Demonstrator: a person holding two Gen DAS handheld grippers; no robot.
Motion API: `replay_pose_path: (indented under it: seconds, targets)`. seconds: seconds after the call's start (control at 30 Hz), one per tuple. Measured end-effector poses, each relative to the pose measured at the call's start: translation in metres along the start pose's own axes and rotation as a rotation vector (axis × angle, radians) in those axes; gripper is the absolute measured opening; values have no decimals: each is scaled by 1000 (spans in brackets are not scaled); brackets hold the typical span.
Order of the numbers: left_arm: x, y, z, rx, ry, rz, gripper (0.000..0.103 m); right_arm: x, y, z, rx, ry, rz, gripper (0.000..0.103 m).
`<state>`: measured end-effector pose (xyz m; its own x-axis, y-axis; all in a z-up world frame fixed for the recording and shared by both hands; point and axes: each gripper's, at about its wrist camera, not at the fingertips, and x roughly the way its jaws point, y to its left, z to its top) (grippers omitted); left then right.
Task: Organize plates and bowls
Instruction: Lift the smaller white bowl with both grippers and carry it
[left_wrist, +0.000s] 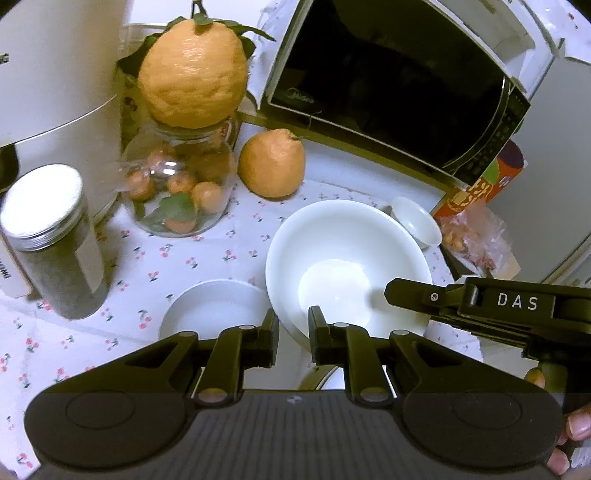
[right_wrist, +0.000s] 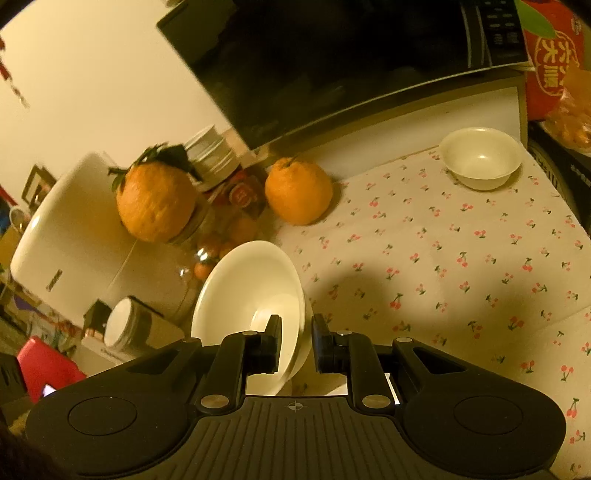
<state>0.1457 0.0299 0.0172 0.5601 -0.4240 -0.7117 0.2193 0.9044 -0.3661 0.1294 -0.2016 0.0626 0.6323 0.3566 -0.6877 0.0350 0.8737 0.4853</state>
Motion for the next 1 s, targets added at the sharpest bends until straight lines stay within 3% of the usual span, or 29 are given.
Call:
replay_pose_path:
  seconds: [0.77,1.0]
  targets:
    - [-17,36,-9,-24,57,52,15,27,39,-26,-63,94,-14,20]
    - [-13,39,-10,-7,78,100,15,40,45,-32,-78,121,-34,20]
